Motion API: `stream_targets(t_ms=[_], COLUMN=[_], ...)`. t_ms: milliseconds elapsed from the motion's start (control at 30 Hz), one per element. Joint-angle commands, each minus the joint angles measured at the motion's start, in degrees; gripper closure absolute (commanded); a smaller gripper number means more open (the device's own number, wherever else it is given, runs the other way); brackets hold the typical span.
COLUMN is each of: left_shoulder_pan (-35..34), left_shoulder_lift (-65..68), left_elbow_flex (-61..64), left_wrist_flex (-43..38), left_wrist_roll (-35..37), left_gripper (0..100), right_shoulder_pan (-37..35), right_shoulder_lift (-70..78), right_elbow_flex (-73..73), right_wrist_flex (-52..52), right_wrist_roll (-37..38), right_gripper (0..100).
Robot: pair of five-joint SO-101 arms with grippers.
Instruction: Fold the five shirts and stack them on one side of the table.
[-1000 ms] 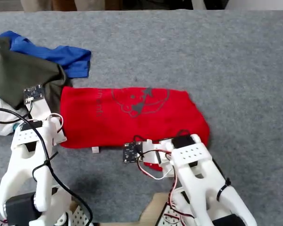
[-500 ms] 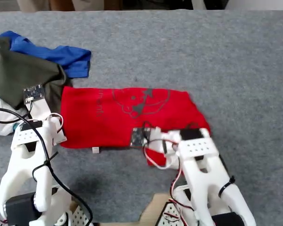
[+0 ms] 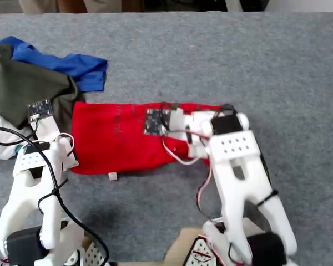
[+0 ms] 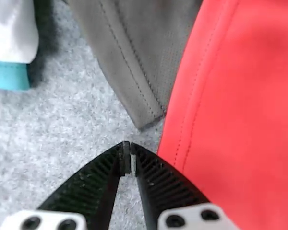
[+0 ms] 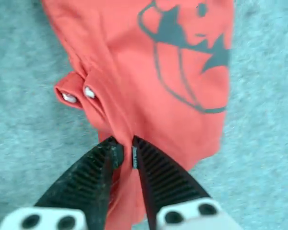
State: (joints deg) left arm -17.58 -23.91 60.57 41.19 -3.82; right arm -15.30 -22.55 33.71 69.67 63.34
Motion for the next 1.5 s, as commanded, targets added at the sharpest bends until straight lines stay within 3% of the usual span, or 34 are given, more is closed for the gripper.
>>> stream_targets(t_ms=[0, 233, 400, 467, 667, 833, 1000, 1133, 1267, 1367, 1467], left_shoulder_pan=[1.3, 1.4, 1.4, 1.4, 1.5, 1.5, 1.5, 1.2, 1.1, 1.1, 1.1], left_shoulder_lift=[-1.8, -1.8, -1.8, -1.8, -1.8, -1.8, -1.8, -1.6, -2.0, -1.8, -1.3], left_elbow_flex=[-0.2, -0.2, -0.2, -0.2, -0.2, -0.2, -0.2, -0.6, -1.0, -7.2, -16.1], left_wrist_flex=[-0.9, -0.9, -1.0, -1.0, -1.1, -1.1, -1.1, -1.1, 0.6, 10.8, 20.0], left_wrist_roll=[-0.5, -0.5, -0.5, -0.5, -0.5, -0.5, -0.5, -0.3, -0.1, -0.1, -0.1], left_gripper=[98, 98, 98, 98, 98, 98, 98, 98, 98, 98, 98], right_shoulder_pan=[-1.0, -0.7, -0.7, -0.5, 3.8, 5.3, 4.4, 6.8, 14.8, 19.8, 22.7], right_shoulder_lift=[5.7, 16.2, 18.7, 18.4, 17.7, 12.2, 5.8, 3.0, 5.3, 10.2, 16.0], right_elbow_flex=[-8.1, -15.3, -16.1, -16.2, -19.2, -19.8, -12.5, -6.9, -1.1, 0.0, -2.9], right_wrist_flex=[-0.3, -0.4, -5.8, -6.4, -5.3, 4.7, 6.9, -1.9, -21.9, -30.6, -32.2], right_wrist_roll=[2.9, 8.6, 7.0, 6.8, 5.8, 3.4, 2.8, -8.6, -26.1, -36.2, -40.3], right_gripper=[99.5, 98.8, 79.1, 76.2, 83.5, 99.8, 99.5, 99.4, 99.3, 99.3, 99.3])
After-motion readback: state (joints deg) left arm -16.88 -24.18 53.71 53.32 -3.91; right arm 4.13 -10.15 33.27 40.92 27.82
